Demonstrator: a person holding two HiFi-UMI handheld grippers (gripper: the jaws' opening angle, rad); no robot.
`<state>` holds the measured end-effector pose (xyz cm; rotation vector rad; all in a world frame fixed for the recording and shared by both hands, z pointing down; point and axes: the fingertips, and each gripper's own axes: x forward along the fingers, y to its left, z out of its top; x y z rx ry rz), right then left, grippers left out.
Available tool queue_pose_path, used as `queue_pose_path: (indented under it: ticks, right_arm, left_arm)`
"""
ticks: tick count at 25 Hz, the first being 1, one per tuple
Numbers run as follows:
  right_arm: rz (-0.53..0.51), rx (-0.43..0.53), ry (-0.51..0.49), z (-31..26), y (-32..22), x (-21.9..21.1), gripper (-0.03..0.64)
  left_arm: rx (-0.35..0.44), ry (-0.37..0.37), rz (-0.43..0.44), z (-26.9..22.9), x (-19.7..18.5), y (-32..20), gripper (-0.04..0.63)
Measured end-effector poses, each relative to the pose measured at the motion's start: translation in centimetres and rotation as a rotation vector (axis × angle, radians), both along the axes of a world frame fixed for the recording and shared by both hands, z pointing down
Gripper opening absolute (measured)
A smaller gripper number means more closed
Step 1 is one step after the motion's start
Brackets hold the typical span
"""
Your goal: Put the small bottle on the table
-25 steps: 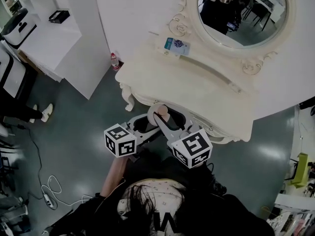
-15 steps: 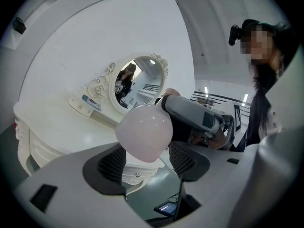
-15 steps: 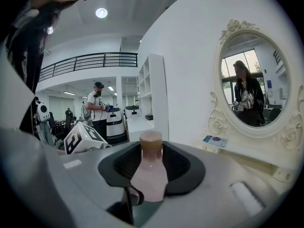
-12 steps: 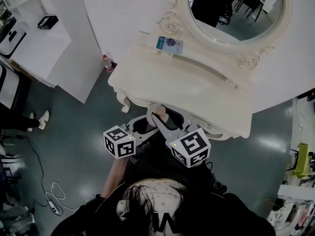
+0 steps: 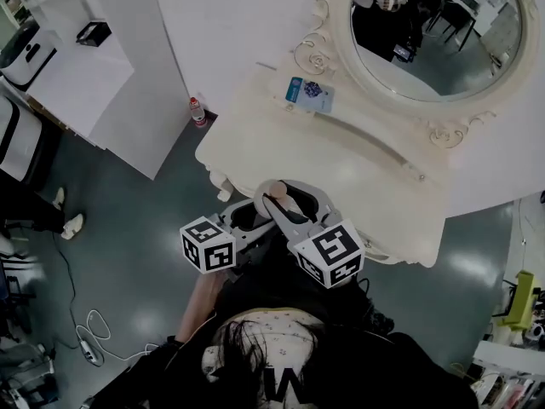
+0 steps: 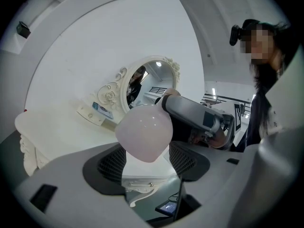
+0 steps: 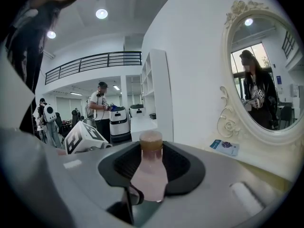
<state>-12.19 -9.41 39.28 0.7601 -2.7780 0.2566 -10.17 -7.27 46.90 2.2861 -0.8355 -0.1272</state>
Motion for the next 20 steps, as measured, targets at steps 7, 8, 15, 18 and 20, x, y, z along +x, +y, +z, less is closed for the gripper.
queue_pose_path:
  ticks: [7,8,15,18,20]
  right_arm:
    - [-0.016,-0.025,0.009,0.3,-4.1,0.1,0.149]
    - [-0.021,-0.027,0.012,0.3,-4.6,0.1,0.149]
    - [-0.014,-0.058,-0.028,0.0,-8.2,1.1,0.149]
    - [-0.012,-0.072,-0.045,0.2,-9.6,1.6,0.147]
    - [-0.009,-0.079,-0.058,0.4,-10.4,1.9,0.147]
  left_arm:
    - [-0.015,0.000,-0.008,0.3,0.1,-4.0,0.265]
    - [-0.015,-0.003,-0.008,0.3,0.1,-4.5,0.265]
    - [-0.016,-0.010,-0.009,-0.1,0.8,-7.8,0.265]
    - [-0.013,-0.026,-0.005,0.1,1.1,-9.2,0.265]
    - [-0.013,-0.038,0.001,0.3,1.3,-9.9,0.265]
